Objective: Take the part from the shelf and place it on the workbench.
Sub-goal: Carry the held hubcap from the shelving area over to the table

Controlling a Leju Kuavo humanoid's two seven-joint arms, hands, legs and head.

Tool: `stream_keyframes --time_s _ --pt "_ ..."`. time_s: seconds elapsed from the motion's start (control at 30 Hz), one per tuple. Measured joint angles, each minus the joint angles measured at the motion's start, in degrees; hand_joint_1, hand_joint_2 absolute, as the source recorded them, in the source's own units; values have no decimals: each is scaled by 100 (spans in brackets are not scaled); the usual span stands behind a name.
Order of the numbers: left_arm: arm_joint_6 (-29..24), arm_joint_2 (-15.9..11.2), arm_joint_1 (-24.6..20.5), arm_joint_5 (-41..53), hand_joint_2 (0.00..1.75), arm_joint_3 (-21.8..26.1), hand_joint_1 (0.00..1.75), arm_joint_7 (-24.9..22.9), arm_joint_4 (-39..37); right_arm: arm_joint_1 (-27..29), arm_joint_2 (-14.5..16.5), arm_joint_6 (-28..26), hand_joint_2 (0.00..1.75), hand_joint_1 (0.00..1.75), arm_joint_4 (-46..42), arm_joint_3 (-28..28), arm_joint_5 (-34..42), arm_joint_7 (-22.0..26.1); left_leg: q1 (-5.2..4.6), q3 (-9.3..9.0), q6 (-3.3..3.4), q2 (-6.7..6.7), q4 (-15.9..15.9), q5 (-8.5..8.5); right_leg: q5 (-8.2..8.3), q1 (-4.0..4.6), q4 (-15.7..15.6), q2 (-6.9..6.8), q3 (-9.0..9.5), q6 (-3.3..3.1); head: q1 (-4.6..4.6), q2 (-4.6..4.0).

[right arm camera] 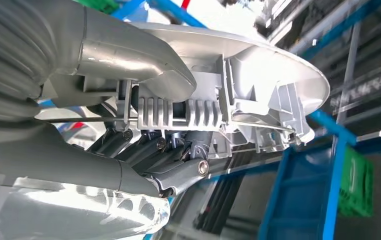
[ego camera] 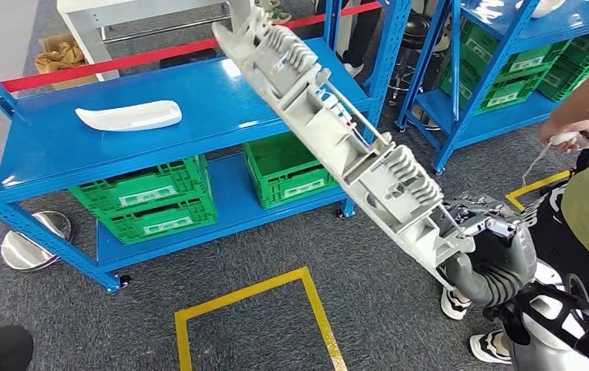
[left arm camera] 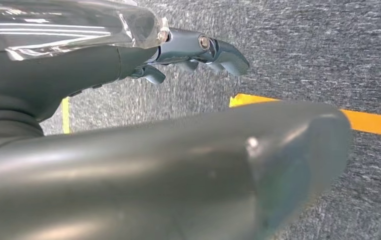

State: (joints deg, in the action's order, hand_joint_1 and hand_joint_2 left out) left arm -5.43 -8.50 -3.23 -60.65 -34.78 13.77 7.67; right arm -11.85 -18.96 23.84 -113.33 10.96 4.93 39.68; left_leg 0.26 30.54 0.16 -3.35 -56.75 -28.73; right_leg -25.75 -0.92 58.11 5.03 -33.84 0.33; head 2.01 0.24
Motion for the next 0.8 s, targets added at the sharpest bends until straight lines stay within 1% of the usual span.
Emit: stream_keyframes --time_s 0.03,0.07,0.1,0.13,0.17,0.2,0.23,0.27,0.3,0.33,0.37,0.4,0.43,0.47,0.53,0.57,0.6,0.63,0.67,0.7,0.73,0.77,0.8 --pt "6 1 -6 9 0 -17 0 0 4 13 -1 -20 175 175 -8 -33 4 5 3 -1 30 58 6 16 9 -16 3 25 -25 37 1 0" --pt "10 1 -11 13 0 -32 0 0 8 23 -3 -31 175 175 -15 -58 7 7 8 0 68 115 21 35 -21 -18 51 -26 -63 67 -5 0" --pt "11 2 -15 14 0 -44 0 0 11 30 -8 -35 175 175 -22 -77 9 8 17 -2 106 182 40 52 -116 -14 196 -121 -139 93 -19 0" --pt "12 3 -17 15 0 -53 0 0 13 36 -11 -36 175 175 -25 -86 9 8 25 -3 136 247 54 63 -270 -8 461 -244 -265 112 -31 0" --pt "12 4 -17 15 0 -62 0 0 13 43 -13 -37 175 175 -28 -90 10 8 18 1 151 309 53 64 -458 0 831 -357 -435 131 -45 0" --pt "12 5 -16 15 0 -70 0 0 13 49 -12 -37 175 175 -28 -91 10 8 13 6 159 375 52 64 -631 -1 1236 -406 -616 147 -54 0" --pt "12 6 -16 16 0 -80 0 0 13 57 -11 -37 175 175 -28 -91 15 8 8 8 161 442 51 64 -732 -1 1553 -426 -752 156 -53 0" --pt "13 7 -16 22 0 -90 0 0 13 65 -10 -37 175 175 -28 -91 25 8 6 9 162 507 50 64 -742 -1 1691 -436 -800 158 -56 0" --pt "13 10 -18 33 0 -97 0 0 13 71 -10 -37 175 175 -29 -92 40 8 4 5 160 570 48 63 -654 -1 1591 -451 -730 152 -56 0" --pt "14 14 -19 44 0 -103 0 0 14 77 -10 -40 175 175 -32 -95 57 5 4 -2 154 627 47 59 -490 -1 1266 -486 -547 140 -56 0" --pt "14 21 -20 56 0 -107 0 0 14 82 -11 -44 175 175 -44 -104 71 -4 1 -12 142 679 41 51 -323 1 811 -576 -303 127 -57 0" --pt "13 28 -22 63 0 -112 0 -2 14 88 -11 -48 175 175 -66 -119 86 -24 -14 -15 122 724 30 38 -202 12 409 -667 -94 106 -55 0" --pt "8 36 -23 65 0 -121 0 -10 14 103 -11 -51 175 175 -101 -140 103 -50 -30 -15 100 761 20 26 -131 23 131 -728 50 79 -53 0" --pt "1 45 -23 66 0 -131 0 -22 14 129 -12 -52 175 175 -144 -163 123 -77 -45 -14 77 795 11 18 -119 37 3 -757 111 52 -49 0" --pt "-16 72 -24 64 0 -154 0 -45 14 197 -13 -49 175 175 -230 -202 162 -116 -54 -14 32 866 10 17 -109 48 4 -663 93 -9 -46 0" --pt "-21 86 -26 63 0 -163 0 -50 14 225 -13 -47 175 175 -266 -215 173 -130 -45 -5 1 862 -2 -4 -96 37 2 -621 82 -36 -47 0" --pt "-24 101 -29 61 0 -173 0 -52 14 243 -13 -44 175 175 -298 -225 178 -140 -33 30 -33 790 -79 -77 -80 22 -2 -578 73 -66 -44 0" --pt "-25 111 -31 59 0 -180 0 -52 14 254 -13 -43 175 175 -323 -232 179 -150 -19 113 -65 677 -265 -211 -63 5 -8 -539 65 -94 -42 0" --pt "-25 118 -31 58 0 -186 0 -52 12 263 -12 -42 175 175 -339 -234 180 -154 -5 254 -89 540 -573 -394 -51 -5 -9 -501 54 -114 -40 0" --pt "-25 125 -28 57 0 -189 0 -53 10 273 -10 -41 175 175 -350 -235 181 -155 3 440 -102 432 -982 -594 -40 -6 -8 -456 38 -130 -38 0" --pt "-26 131 -23 56 0 -189 0 -56 8 287 -8 -37 175 175 -355 -235 182 -156 6 627 -107 383 -1372 -741 -30 -4 -8 -408 21 -141 -40 0" --pt "-32 139 -19 48 0 -190 0 -68 7 303 -4 -20 175 175 -359 -235 189 -157 7 752 -106 362 -1622 -796 -21 -2 -7 -354 9 -145 -40 0" --pt "-42 149 -16 35 0 -190 0 -86 7 319 -1 8 175 175 -362 -235 202 -161 7 776 -98 351 -1659 -740 -12 0 -7 -296 2 -143 -40 0"
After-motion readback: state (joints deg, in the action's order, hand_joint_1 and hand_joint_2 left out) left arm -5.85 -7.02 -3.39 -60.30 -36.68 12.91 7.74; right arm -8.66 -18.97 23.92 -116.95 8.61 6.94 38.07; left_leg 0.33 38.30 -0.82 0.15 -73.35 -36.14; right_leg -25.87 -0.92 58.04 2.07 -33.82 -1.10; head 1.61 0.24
